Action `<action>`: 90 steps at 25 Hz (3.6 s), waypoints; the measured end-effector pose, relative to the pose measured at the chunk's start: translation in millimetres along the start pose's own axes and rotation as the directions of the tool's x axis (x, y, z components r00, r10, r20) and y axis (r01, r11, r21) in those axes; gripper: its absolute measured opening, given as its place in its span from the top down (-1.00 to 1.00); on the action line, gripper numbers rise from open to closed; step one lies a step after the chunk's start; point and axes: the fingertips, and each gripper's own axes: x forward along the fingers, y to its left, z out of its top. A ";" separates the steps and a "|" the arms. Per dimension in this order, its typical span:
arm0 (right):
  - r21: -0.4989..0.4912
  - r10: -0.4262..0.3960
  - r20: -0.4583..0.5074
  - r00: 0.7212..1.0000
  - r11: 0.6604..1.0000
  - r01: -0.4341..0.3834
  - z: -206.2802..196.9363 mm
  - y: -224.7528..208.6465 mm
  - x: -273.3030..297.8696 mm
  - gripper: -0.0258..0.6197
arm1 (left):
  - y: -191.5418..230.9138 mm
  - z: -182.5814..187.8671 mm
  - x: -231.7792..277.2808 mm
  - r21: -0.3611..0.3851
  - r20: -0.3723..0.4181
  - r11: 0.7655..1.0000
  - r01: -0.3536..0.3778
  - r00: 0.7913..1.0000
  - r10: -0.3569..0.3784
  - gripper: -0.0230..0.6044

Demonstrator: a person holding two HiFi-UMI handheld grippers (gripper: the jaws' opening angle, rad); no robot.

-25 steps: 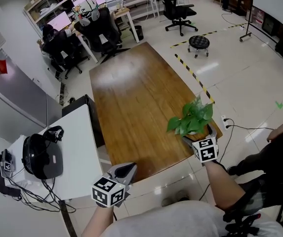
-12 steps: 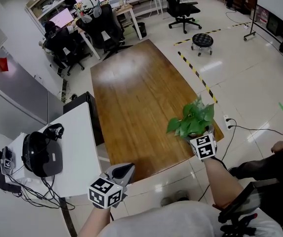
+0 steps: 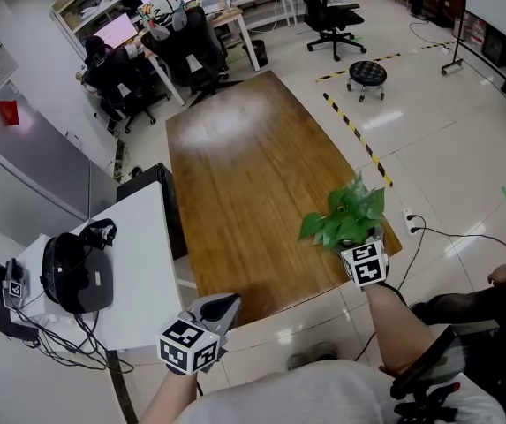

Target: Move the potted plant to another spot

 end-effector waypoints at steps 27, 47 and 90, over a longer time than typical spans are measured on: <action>-0.015 -0.001 0.042 0.999 1.000 0.002 29.9 -14.9 -19.6 -0.54 | -6.5 9.9 3.6 -0.024 0.052 0.999 -0.029 0.998 0.031 0.97; -0.102 0.111 0.098 0.989 0.990 -0.101 131.2 95.1 -33.4 -0.54 | 25.8 -11.1 -90.8 -0.077 0.158 0.992 -0.104 0.981 0.115 0.97; -0.344 0.681 -0.074 0.728 0.668 -0.660 130.9 605.7 31.0 -0.54 | 99.9 -227.4 -392.8 -0.430 0.050 0.702 -0.568 0.761 0.647 0.97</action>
